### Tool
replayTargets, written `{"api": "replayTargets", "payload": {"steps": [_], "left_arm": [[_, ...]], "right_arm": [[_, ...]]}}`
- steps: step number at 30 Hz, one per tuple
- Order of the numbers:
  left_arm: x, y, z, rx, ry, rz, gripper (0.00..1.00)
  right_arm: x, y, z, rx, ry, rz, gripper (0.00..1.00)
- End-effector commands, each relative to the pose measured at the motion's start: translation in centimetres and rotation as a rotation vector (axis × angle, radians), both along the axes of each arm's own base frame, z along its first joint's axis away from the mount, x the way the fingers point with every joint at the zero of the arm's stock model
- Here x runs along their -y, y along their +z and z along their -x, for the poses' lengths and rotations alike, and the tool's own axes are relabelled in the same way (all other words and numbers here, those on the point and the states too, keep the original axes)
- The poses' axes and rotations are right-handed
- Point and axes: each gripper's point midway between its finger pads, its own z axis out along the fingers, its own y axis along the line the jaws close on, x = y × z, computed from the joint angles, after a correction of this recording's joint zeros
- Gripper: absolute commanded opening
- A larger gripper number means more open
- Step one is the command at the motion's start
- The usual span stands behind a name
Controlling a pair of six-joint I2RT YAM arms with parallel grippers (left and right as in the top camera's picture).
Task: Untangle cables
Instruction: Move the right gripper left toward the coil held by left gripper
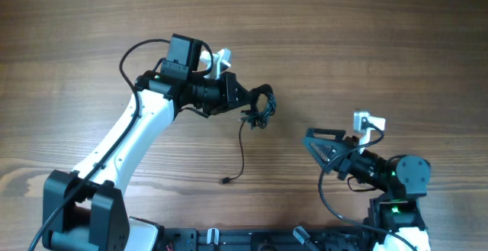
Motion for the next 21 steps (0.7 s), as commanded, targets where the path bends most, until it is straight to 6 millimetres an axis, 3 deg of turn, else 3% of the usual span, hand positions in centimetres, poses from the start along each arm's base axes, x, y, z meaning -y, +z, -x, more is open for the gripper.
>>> {"api": "replayTargets", "payload": {"steps": [1,6,13,21], "left_arm": [[1.6,2.1,1.9,-0.029,-0.109,0.147,0.04],[1.9,2.3,2.2,-0.070,-0.102,0.162,0.04],[2.0,-0.2,1.9,-0.188,0.059,0.000,0.04],[4.1,-0.8,3.7,-0.187,0.014,-0.043,0.04]], "right_arm": [[-0.7,-0.3,-0.2,0.078,-0.001,0.065,0.61],[-0.1,-0.4,-2.2,0.108,-0.130,0.092,0.62],[-1.3,0.0,-2.1,0.160,-0.145,0.110,0.65],[-1.5,0.0,-2.4,0.153,-0.182,0.111,0.61]]}}
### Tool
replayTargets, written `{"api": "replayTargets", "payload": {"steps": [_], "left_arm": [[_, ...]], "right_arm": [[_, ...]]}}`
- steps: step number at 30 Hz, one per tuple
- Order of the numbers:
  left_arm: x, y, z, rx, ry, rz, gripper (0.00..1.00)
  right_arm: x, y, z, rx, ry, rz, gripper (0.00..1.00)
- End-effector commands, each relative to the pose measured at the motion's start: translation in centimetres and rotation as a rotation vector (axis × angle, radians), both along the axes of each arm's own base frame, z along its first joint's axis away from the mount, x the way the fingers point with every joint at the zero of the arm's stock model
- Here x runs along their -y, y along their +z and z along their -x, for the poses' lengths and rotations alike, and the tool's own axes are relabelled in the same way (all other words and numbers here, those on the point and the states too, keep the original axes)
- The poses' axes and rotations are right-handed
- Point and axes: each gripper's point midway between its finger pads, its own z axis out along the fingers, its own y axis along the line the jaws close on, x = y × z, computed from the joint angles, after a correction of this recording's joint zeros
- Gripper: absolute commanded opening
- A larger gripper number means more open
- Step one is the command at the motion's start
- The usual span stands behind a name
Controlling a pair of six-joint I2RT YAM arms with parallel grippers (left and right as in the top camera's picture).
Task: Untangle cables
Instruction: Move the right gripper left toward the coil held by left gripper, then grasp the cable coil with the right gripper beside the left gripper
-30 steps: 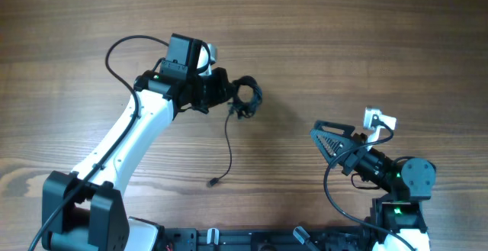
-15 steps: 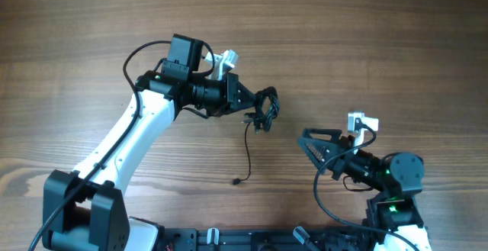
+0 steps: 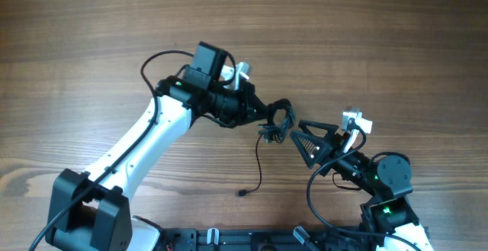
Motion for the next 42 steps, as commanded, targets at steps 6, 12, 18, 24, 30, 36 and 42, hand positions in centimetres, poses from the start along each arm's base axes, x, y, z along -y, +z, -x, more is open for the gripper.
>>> {"api": "replayTargets", "payload": {"steps": [6,12,18,24,30,36,42], "left_arm": [[1.0,-0.3,0.8,-0.030,0.005,-0.026,0.04],[0.9,-0.3,0.8,-0.030,0.004,-0.020,0.04],[1.0,-0.1,0.9,-0.033,-0.005,-0.009,0.04],[1.4,0.4,1.3,-0.047,-0.026,0.024,0.04],[1.8,1.0,1.6,-0.053,-0.048,0.063,0.04],[2.3,1.7,2.1,-0.061,-0.077,0.107,0.04],[3.2,2.1,3.4,-0.074,-0.125,0.128,0.04]], "right_arm": [[1.2,-0.8,-1.6,-0.032,-0.122,0.030,0.59],[1.7,-1.0,-2.1,-0.037,-0.163,0.032,0.59],[1.7,-2.0,-2.0,-0.077,-0.158,0.048,0.59],[1.7,-3.7,-1.8,-0.148,-0.157,0.074,0.59],[1.7,-3.7,-1.8,-0.148,-0.157,0.075,0.60],[2.1,-3.8,-2.1,-0.150,-0.183,0.078,0.61],[2.9,-4.6,-3.3,-0.171,-0.253,0.092,0.60]]}}
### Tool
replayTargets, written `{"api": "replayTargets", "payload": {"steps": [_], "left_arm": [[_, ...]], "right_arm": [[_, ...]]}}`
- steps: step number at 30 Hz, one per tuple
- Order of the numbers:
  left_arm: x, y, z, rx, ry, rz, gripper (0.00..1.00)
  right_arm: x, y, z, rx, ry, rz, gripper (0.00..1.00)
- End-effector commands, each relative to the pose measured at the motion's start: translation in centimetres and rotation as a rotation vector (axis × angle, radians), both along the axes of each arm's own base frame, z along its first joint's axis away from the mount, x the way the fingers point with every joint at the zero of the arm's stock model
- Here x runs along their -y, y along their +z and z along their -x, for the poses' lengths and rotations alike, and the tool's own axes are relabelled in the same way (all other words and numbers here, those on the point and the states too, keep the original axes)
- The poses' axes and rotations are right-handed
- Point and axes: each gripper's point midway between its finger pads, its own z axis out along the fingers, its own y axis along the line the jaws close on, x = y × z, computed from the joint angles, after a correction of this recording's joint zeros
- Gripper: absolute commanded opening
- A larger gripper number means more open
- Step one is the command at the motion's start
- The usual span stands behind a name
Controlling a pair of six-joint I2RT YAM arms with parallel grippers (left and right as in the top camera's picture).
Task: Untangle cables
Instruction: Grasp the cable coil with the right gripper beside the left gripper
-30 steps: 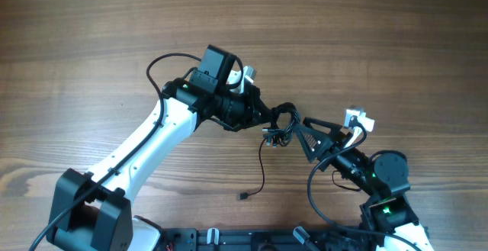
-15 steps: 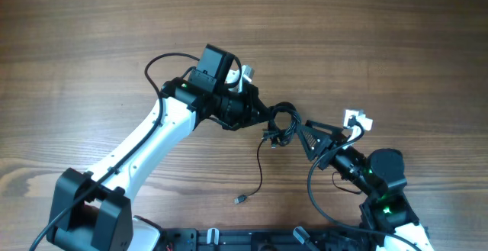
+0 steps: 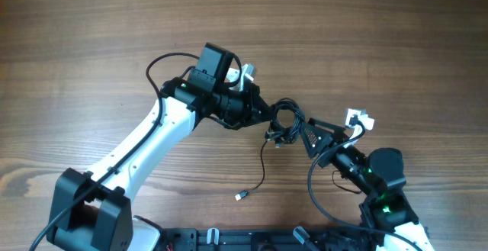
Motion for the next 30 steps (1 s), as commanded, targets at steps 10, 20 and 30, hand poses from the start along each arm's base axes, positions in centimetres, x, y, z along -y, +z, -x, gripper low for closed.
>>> {"api": "replayTargets", "payload": {"steps": [10,20,30], "left_arm": [[3.6,2.4,3.0,0.014,-0.159,0.143,0.04],[3.6,2.8,2.8,0.025,-0.165,0.165,0.04],[2.1,4.6,3.5,0.021,-0.251,0.297,0.04]], "right_arm": [[-1.9,0.2,-0.4,0.000,0.104,-0.050,0.60],[0.5,-3.3,-3.1,-0.094,-0.090,0.013,0.04],[4.9,-4.5,-5.0,-0.108,-0.367,0.086,0.04]]}}
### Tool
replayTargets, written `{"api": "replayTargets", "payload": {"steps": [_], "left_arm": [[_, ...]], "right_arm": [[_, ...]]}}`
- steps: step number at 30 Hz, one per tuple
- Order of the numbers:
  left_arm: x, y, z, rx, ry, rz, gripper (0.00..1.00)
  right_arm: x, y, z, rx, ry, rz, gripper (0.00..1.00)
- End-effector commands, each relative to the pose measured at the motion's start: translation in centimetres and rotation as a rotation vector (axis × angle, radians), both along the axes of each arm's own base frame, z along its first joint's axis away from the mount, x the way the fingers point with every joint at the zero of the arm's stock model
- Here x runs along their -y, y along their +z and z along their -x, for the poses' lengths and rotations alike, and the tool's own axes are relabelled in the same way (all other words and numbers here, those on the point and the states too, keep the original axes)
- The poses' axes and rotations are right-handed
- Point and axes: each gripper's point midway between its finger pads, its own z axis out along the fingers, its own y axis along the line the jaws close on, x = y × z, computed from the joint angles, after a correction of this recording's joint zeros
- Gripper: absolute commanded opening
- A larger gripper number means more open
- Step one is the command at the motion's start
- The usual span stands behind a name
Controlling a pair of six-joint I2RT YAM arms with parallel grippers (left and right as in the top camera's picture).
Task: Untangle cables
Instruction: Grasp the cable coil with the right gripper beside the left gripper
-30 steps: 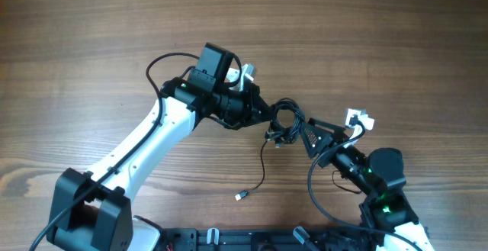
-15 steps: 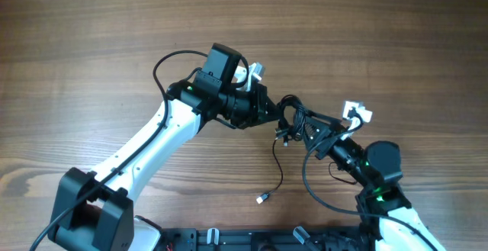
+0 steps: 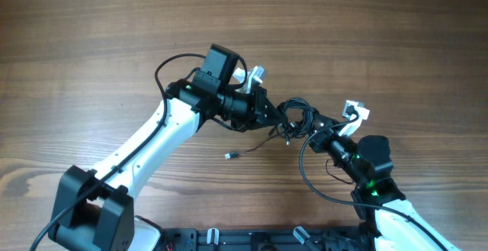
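A tangled black cable bundle (image 3: 294, 116) hangs between the two grippers in the overhead view. My left gripper (image 3: 276, 114) is shut on its left side. From the lower right, my right gripper (image 3: 307, 130) reaches in and its fingers look drawn together on the bundle's right side. One thin loose tail (image 3: 259, 146) trails left from the knot. It ends in a small connector (image 3: 230, 156) over the wooden table (image 3: 381, 37).
The left arm's white links (image 3: 145, 148) cross the table from the lower left. The right arm's base (image 3: 374, 167) sits at the lower right, with its own black lead looping beside it. A dark rail (image 3: 252, 239) runs along the front edge.
The right gripper has gone from open around the bundle to drawn together on it. The left gripper shifted slightly right. The loose tail's connector now lies higher and further left.
The left gripper first held the bundle left of centre, with the right gripper open and far off. Then the bundle was nearer the right gripper, then between its open fingers. Now both grippers hold it.
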Motion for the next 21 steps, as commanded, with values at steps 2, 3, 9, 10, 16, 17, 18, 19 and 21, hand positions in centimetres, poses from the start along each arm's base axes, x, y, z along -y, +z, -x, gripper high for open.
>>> {"api": "replayTargets", "payload": {"steps": [2,3,9,10,16,17,18,19,21], "left_arm": [[0.6,3.7,2.4,0.014,-0.170,0.213,0.04],[0.6,3.8,2.5,0.016,-0.176,0.218,0.04],[0.5,3.8,2.5,0.020,-0.177,0.217,0.04],[0.5,3.8,2.4,0.020,-0.175,0.217,0.04],[-1.2,3.8,0.3,0.025,-0.102,0.215,0.04],[-1.9,3.8,-0.4,0.029,-0.076,0.215,0.04],[-2.6,3.8,-1.2,0.034,-0.048,0.215,0.04],[-3.3,3.8,-2.0,0.037,-0.019,0.214,0.04],[-4.8,3.4,-3.6,0.048,0.046,0.191,0.05]], "right_arm": [[4.6,-1.9,-1.7,-0.045,-0.269,0.098,0.04],[5.0,-2.2,-1.7,-0.059,-0.290,0.104,0.04],[6.4,-4.9,-0.9,-0.207,-0.392,0.059,0.04],[6.6,-5.1,-0.8,-0.219,-0.399,0.056,0.04],[8.2,-6.2,-0.5,-0.285,-0.428,0.034,0.04],[8.1,-6.1,-0.6,-0.285,-0.409,0.021,0.04],[7.9,-5.9,-0.6,-0.283,-0.384,0.004,0.04],[7.4,-5.5,-0.6,-0.277,-0.352,-0.017,0.04],[5.9,-4.4,-0.5,-0.256,-0.257,-0.068,0.04]]}}
